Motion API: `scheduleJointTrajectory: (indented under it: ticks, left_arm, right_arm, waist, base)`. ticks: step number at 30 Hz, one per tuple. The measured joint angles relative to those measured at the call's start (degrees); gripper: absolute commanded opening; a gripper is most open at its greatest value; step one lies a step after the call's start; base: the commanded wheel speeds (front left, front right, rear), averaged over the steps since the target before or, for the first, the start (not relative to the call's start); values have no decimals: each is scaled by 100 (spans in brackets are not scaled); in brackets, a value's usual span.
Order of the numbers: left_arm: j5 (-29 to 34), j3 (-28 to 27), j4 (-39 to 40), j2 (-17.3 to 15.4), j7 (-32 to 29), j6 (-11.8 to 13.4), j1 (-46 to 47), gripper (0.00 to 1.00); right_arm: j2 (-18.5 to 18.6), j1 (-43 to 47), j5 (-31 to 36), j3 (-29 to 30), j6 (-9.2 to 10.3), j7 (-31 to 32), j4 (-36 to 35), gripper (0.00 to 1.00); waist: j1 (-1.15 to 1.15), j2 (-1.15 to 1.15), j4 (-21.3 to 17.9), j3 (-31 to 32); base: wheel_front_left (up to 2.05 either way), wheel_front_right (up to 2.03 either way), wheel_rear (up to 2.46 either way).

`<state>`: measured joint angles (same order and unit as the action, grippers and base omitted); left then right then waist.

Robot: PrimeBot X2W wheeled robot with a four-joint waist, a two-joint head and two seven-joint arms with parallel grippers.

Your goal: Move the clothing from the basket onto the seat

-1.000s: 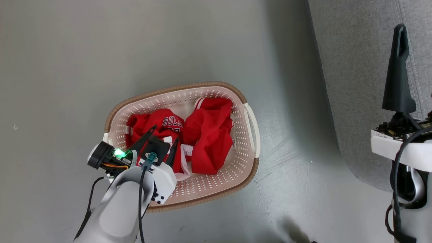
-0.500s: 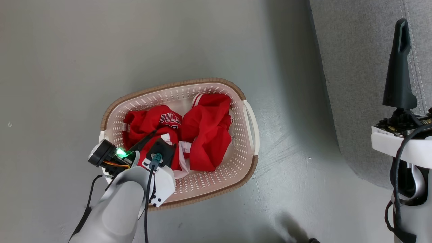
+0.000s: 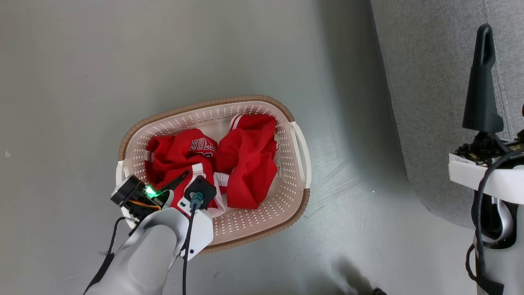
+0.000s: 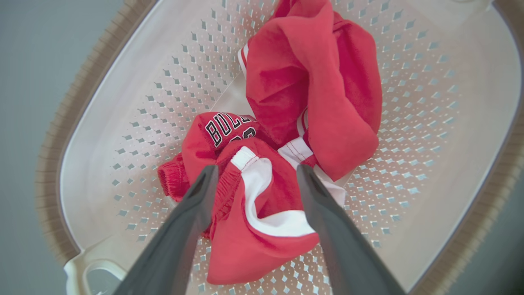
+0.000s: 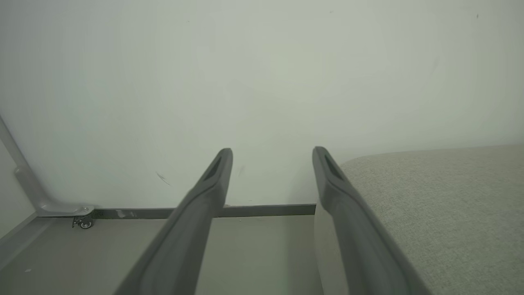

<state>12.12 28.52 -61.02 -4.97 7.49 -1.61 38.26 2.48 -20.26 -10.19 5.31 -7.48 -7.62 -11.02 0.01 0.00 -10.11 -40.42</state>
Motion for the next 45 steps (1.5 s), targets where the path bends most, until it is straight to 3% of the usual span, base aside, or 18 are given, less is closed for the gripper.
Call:
scheduleJointTrajectory:
  ticks: [45]
  left_arm:
    - [60, 65, -498, 13, -497, -7, 425, 100]
  right_arm:
    - [0, -3, 1, 11, 0, -20, -63, 100]
  waist:
    - [0, 0, -199, -336]
  base:
    - [0, 0, 0]
